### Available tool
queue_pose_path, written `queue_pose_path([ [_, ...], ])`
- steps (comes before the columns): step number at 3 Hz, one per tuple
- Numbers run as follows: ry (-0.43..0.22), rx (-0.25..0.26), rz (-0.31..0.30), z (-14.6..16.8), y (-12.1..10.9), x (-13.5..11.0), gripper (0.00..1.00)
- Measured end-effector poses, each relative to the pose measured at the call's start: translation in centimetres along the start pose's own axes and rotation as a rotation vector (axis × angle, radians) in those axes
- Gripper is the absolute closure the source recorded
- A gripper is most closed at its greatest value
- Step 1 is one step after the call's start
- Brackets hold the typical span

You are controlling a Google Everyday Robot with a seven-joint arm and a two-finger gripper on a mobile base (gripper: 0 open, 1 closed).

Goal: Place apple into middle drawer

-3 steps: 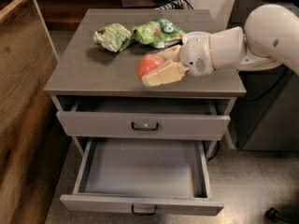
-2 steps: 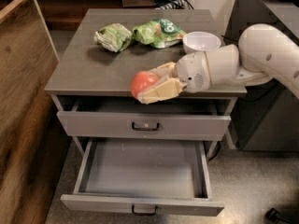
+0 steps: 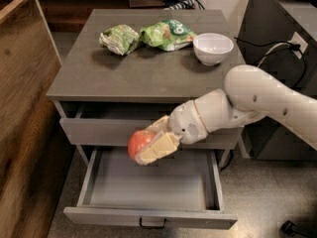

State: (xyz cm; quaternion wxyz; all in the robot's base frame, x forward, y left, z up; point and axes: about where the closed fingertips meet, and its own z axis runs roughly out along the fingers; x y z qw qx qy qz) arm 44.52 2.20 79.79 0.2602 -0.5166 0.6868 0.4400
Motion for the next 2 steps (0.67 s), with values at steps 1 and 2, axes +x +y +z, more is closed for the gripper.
queue_pose_path([
  [1,0.207,0.037,0.145,4.7,0.0,7.4,1.0],
  [2,0.285,0.016,0.251,6.7,1.6,11.5,1.0],
])
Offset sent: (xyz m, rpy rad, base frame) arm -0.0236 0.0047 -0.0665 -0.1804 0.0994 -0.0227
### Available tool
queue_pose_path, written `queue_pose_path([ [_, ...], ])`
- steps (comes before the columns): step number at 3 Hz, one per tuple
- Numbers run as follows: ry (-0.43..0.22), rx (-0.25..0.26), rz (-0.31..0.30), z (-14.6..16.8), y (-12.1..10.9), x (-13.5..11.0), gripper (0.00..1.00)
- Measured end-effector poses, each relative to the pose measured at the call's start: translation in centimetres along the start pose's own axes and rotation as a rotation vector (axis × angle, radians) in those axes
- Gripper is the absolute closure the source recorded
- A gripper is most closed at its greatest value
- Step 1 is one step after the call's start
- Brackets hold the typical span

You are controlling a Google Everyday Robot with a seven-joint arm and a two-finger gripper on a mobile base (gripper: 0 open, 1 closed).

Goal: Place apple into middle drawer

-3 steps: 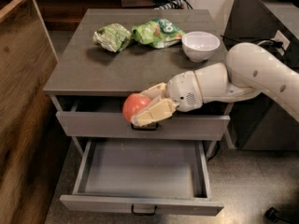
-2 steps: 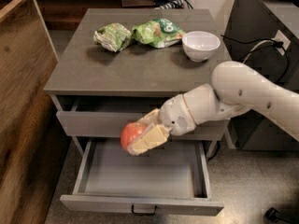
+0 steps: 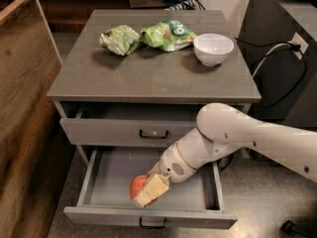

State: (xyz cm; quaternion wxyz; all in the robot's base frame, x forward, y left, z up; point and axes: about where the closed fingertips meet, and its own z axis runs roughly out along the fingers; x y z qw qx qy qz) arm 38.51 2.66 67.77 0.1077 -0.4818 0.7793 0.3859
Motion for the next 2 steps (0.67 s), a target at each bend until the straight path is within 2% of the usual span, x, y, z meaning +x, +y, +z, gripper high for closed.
queue_pose_path([
  [1,-0.001,-0.001,0.002,-0.04,0.05,0.03,1.0],
  [2,0.027,-0.005,0.026,0.86,-0.39,0.48,1.0],
])
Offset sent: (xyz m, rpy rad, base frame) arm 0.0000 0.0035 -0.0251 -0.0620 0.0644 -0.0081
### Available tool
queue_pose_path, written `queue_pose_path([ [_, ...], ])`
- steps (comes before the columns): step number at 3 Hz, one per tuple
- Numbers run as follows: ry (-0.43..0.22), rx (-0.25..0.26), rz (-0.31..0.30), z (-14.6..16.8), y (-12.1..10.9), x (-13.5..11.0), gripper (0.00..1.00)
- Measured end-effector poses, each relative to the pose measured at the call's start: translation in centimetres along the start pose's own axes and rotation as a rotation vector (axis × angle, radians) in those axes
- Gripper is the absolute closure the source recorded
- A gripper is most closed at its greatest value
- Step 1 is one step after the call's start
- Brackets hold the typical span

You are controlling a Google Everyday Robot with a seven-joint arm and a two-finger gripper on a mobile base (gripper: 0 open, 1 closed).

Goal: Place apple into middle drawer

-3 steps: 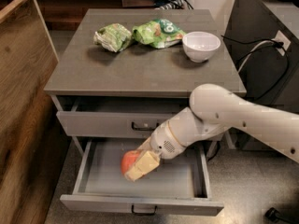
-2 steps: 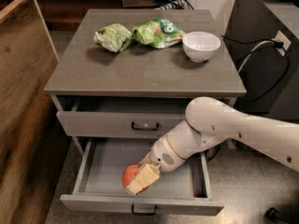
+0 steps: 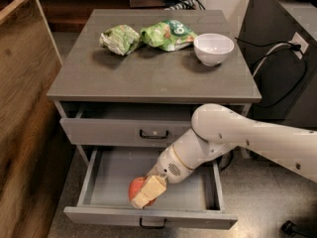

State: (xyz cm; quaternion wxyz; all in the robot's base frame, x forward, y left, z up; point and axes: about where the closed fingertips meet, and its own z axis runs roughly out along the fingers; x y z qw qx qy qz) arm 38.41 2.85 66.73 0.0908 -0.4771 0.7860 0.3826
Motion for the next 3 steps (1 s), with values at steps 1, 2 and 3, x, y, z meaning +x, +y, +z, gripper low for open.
queue_pose_path([
  [1,0.033,0.041,0.079,1.6,-2.3,2.1,1.0],
  [2,0.061,0.193,0.195,2.1,-5.3,5.0,1.0],
  [3,0.049,0.356,0.321,2.2,-8.2,7.9,1.0],
])
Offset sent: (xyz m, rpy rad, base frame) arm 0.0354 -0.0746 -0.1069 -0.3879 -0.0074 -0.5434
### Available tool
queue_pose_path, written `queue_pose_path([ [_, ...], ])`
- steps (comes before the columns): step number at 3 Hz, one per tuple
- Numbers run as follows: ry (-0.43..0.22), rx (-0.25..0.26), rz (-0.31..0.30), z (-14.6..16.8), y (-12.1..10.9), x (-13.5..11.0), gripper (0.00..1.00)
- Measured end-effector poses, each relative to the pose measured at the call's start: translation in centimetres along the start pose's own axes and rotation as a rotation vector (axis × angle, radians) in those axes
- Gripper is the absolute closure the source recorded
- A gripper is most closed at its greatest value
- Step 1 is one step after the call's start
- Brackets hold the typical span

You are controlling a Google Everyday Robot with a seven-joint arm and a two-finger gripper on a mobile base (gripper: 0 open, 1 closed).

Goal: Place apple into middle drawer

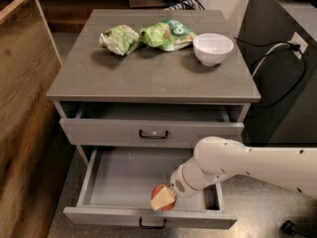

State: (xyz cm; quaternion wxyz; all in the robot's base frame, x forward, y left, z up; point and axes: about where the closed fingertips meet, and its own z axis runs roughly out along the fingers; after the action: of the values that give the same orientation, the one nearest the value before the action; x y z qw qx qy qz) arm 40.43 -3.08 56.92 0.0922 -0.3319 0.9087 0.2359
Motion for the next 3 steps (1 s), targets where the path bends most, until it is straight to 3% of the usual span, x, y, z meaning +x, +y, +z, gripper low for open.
queue_pose_path([
  [1,-0.057,0.101,0.124,1.9,-3.6,0.4,1.0],
  [2,-0.156,0.149,0.201,4.3,-7.4,-0.8,1.0],
  [3,-0.248,0.122,0.226,7.4,-10.6,-2.5,1.0],
])
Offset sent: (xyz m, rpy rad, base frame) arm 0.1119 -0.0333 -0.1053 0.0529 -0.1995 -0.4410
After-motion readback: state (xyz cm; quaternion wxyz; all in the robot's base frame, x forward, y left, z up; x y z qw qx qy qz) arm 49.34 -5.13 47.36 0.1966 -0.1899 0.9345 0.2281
